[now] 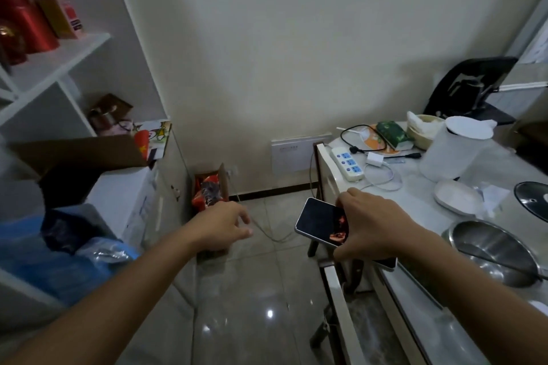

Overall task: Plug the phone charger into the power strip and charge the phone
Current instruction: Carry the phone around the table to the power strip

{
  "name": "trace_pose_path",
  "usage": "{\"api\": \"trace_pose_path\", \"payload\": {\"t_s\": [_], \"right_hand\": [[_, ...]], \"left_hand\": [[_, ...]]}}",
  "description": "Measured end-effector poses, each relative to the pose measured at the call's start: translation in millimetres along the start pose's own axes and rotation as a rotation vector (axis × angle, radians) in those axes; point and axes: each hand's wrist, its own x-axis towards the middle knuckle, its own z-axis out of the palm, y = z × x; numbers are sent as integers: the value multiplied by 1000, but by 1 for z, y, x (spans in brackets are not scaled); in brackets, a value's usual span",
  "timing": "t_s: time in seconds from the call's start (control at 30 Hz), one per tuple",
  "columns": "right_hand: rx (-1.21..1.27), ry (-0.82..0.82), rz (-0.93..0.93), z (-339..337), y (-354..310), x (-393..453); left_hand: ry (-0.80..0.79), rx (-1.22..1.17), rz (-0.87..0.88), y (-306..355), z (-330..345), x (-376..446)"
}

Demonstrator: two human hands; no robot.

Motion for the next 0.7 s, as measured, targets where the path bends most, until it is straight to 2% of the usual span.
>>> {"api": "trace_pose_path", "payload": {"t_s": [0.13,0.4,0.7], "right_hand": [[-20,-6,109,-2,2,20],[-4,10,378,-17,-14,47],[27,15,550,-15,30,65]], "left_hand": [[-39,16,111,2,-14,48],[-64,208,347,17,-60,105],[-115,252,450,59,-65,178]]}}
